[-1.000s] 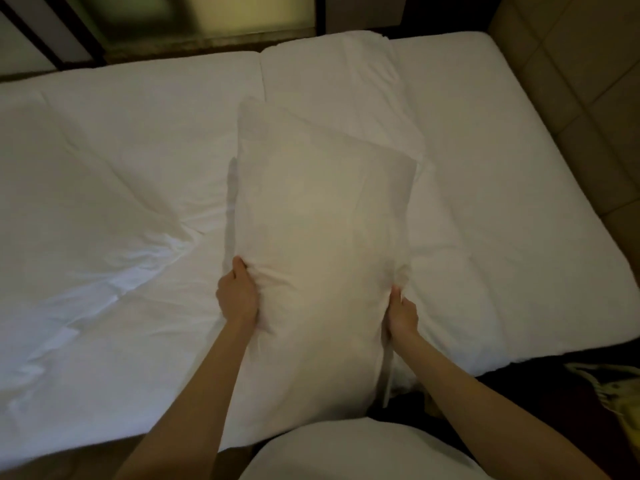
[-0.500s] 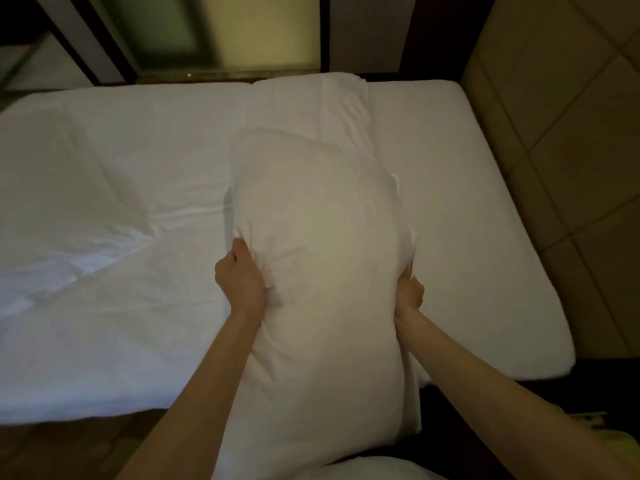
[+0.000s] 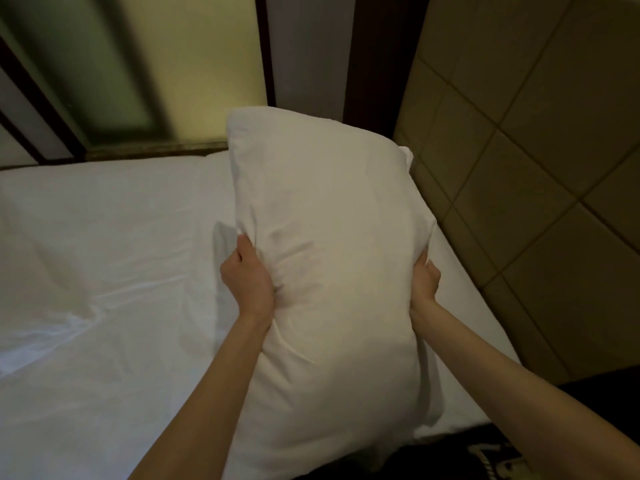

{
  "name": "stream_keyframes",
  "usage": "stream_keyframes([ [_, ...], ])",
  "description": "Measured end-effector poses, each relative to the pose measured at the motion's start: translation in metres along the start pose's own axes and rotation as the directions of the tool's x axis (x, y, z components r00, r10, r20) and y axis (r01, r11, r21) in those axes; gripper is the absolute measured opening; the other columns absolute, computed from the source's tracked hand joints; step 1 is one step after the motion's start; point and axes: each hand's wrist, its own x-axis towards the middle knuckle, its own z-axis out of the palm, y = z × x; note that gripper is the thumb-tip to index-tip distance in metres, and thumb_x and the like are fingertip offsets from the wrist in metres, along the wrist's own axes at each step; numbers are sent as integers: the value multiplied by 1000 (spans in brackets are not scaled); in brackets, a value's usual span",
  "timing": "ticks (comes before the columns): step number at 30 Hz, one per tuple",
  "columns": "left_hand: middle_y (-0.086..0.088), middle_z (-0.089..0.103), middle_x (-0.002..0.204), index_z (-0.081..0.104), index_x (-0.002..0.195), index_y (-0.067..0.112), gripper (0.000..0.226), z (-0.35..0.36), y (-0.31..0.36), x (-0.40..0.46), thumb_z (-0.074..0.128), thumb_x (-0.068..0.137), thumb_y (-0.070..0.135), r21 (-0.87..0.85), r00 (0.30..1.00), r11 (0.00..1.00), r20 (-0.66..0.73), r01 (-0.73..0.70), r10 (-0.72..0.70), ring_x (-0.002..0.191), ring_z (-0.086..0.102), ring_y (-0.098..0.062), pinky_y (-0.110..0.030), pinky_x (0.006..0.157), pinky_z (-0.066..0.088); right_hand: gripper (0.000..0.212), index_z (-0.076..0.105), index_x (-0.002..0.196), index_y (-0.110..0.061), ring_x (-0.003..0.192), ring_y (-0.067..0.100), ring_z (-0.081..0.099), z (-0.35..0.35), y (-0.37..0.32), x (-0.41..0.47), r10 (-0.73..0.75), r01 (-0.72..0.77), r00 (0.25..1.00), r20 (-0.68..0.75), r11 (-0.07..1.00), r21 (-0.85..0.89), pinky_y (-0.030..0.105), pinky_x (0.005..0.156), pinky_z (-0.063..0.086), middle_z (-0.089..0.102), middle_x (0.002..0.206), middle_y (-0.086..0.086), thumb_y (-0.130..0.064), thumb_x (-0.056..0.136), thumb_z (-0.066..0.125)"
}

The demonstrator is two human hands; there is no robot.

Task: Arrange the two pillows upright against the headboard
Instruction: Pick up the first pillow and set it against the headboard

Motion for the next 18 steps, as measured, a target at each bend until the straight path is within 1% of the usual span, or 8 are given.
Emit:
stream_keyframes([
  [2, 8, 30, 49, 27, 42, 27, 53, 16, 10, 12, 46, 92, 33, -52, 1000, 999, 11, -15, 15, 59, 31, -19, -35, 60, 29, 48, 64, 96, -11, 94, 30, 62, 9, -21, 9, -67, 67, 996, -50, 998, 2, 40, 89, 51, 67, 99, 11, -50, 96, 37],
  [4, 4, 35, 54, 31, 50, 24, 46, 30, 17, 26, 45, 93, 33, -90, 1000, 996, 22, -3, 5, 60, 35, -18, -34, 60, 32, 45, 63, 102, -9, 96, 28, 59, 18, -43, 17, -132, 132, 986, -102, 991, -5, 37, 89, 48, 66, 109, 14, -44, 99, 34],
  [6, 2, 36, 55, 31, 52, 21, 44, 43, 24, 39, 44, 93, 34, -117, 999, 993, 33, 15, -11, 59, 36, -17, -33, 59, 33, 39, 61, 103, -13, 99, 28, 57, 27, -63, 24, -189, 190, 974, -125, 982, -10, 34, 88, 44, 64, 113, 14, -40, 100, 33],
  [9, 0, 40, 57, 39, 58, 14, 38, 66, 39, 58, 44, 91, 32, -158, 998, 987, 63, 7, 3, 54, 38, -10, -31, 57, 35, 42, 62, 118, -9, 107, 25, 56, 40, -96, 34, -279, 288, 946, -164, 957, 33, 29, 89, 40, 63, 119, 13, -36, 101, 34],
  [11, 5, 42, 52, 39, 55, 14, 40, 81, 49, 69, 45, 90, 31, -184, 997, 983, 78, -12, 27, 47, 37, -4, -30, 54, 35, 42, 62, 119, -8, 103, 20, 56, 45, -118, 39, -332, 349, 925, -186, 935, 65, 26, 85, 38, 64, 117, 11, -34, 101, 35],
  [13, 13, 38, 42, 32, 43, 24, 49, 97, 58, 77, 45, 90, 32, -181, 992, 982, 106, -43, 63, 42, 34, -2, -28, 51, 32, 41, 63, 119, -9, 101, 18, 56, 47, -140, 46, -369, 394, 905, -212, 915, 86, 25, 82, 39, 64, 117, 10, -33, 101, 35],
  [15, 13, 36, 40, 30, 39, 30, 55, 115, 66, 83, 45, 91, 34, -182, 987, 981, 134, -65, 90, 44, 34, -5, -28, 51, 31, 41, 63, 120, -9, 100, 16, 56, 48, -163, 57, -413, 446, 879, -240, 889, 104, 21, 78, 39, 65, 119, 9, -33, 101, 36],
  [18, 6, 36, 45, 29, 43, 25, 53, 144, 76, 88, 46, 93, 36, -206, 980, 974, 152, -95, 128, 49, 36, -11, -30, 54, 32, 41, 63, 119, -7, 102, 17, 57, 49, -197, 77, -470, 511, 835, -288, 855, 85, 22, 78, 39, 65, 120, 12, -31, 101, 36],
])
